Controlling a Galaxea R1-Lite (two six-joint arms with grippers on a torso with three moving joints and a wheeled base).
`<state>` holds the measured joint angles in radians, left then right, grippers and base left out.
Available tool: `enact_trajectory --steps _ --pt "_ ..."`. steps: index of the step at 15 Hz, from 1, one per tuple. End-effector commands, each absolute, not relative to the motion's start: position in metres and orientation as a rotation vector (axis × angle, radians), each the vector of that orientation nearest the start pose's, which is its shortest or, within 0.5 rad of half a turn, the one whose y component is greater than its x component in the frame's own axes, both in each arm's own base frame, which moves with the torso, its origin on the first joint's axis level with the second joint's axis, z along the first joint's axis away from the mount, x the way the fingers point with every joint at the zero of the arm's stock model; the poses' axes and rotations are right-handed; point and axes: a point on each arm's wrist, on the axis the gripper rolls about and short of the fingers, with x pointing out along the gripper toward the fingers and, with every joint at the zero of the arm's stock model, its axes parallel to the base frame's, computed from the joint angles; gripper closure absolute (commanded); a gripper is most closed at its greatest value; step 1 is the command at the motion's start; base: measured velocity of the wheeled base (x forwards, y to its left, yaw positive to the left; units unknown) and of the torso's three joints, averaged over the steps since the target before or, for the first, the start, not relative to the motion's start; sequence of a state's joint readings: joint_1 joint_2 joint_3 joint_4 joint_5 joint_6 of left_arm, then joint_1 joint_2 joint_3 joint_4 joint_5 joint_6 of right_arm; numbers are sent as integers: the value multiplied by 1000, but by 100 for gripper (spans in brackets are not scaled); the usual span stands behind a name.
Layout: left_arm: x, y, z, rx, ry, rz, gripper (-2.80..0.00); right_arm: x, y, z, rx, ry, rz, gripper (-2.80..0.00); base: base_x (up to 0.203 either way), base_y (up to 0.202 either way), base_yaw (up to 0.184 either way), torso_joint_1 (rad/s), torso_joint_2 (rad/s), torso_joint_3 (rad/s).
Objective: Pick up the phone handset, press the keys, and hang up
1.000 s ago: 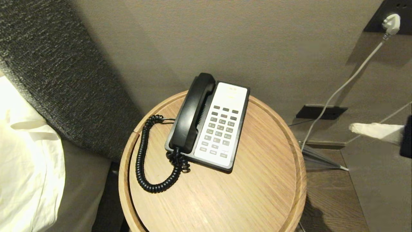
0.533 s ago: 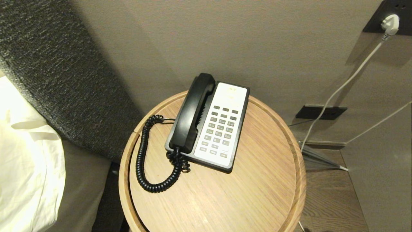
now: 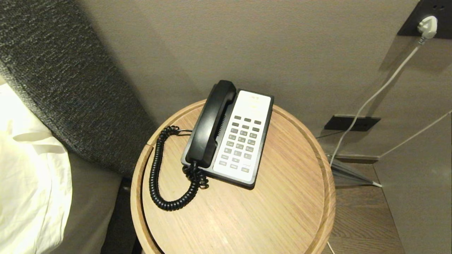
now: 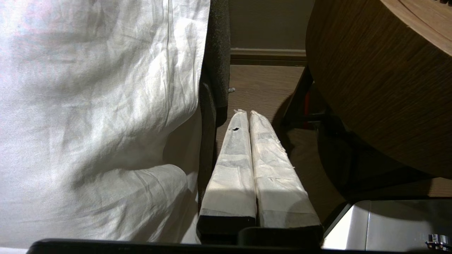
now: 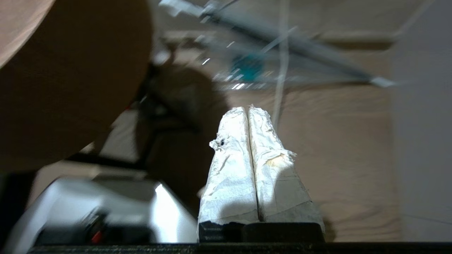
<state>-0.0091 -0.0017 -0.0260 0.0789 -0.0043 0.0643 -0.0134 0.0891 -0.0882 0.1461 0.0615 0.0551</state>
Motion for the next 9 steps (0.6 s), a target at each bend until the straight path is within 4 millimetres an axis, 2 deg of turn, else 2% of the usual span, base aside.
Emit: enact_trajectory --steps 1,2,9 --pt "-25 0 74 65 55 -16 0 -23 0 78 60 71 -27 0 0 0 0 0 0 0" --pt "-25 0 75 65 53 -16 0 -22 0 79 56 25 -23 0 0 0 0 0 0 0" --pt "-25 0 75 66 53 -17 0 -21 0 77 48 36 -21 0 0 0 0 0 0 0"
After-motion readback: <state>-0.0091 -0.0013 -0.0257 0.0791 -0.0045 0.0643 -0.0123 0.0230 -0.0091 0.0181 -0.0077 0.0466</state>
